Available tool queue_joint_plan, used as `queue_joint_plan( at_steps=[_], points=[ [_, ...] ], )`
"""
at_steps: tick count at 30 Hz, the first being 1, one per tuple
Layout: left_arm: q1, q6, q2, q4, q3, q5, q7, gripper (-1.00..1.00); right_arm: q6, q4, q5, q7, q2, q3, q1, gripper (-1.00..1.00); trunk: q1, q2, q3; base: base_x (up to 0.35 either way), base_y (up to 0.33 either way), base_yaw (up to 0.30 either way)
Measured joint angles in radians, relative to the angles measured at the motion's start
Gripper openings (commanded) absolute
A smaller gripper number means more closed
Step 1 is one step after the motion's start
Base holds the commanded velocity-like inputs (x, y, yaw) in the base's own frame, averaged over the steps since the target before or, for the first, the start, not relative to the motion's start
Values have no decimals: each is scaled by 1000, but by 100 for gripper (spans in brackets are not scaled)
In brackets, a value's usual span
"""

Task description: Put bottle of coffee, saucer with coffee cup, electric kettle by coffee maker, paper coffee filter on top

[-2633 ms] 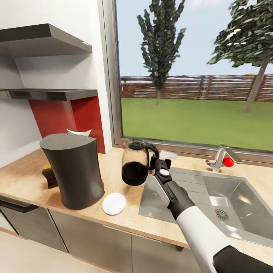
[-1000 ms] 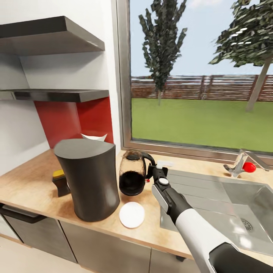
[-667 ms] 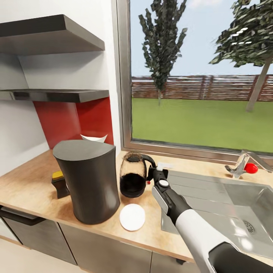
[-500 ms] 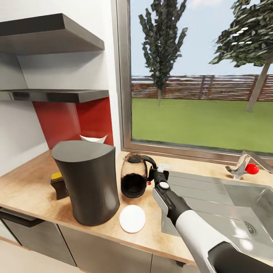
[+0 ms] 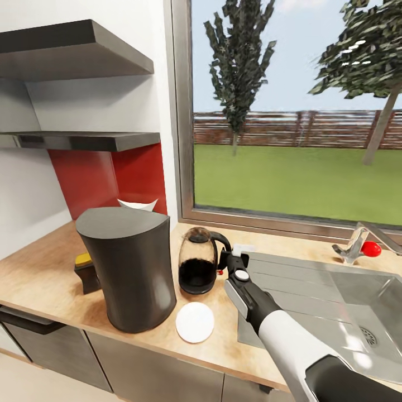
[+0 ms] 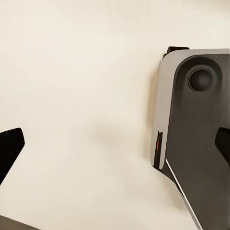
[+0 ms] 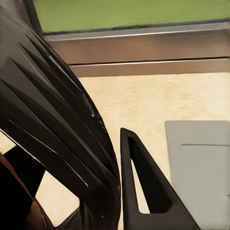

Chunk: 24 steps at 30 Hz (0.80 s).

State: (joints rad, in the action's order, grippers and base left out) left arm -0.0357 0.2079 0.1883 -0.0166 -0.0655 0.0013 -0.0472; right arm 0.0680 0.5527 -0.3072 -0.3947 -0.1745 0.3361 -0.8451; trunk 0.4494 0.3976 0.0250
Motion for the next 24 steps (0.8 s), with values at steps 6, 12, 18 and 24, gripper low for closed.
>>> queue_joint_plan(
  at_steps=[6,12,18,24],
  points=[
    [0,0,0,0,0,0,0,100,8,-13,-3,13,0,-2,0,-100,0,0,0,0,0,0],
    [0,0,0,0,0,0,0,100,83,-60,0,14,0,0,0,-100,0,0,0,0,0,0],
    [0,0,0,0,0,0,0,100,86,-86,-2,17,0,0,0,-100,0,0,0,24,15,0],
    [0,0,0,0,0,0,0,100,87,-89,0,18,0,0,0,-100,0,0,0,21,11,0]
  ],
)
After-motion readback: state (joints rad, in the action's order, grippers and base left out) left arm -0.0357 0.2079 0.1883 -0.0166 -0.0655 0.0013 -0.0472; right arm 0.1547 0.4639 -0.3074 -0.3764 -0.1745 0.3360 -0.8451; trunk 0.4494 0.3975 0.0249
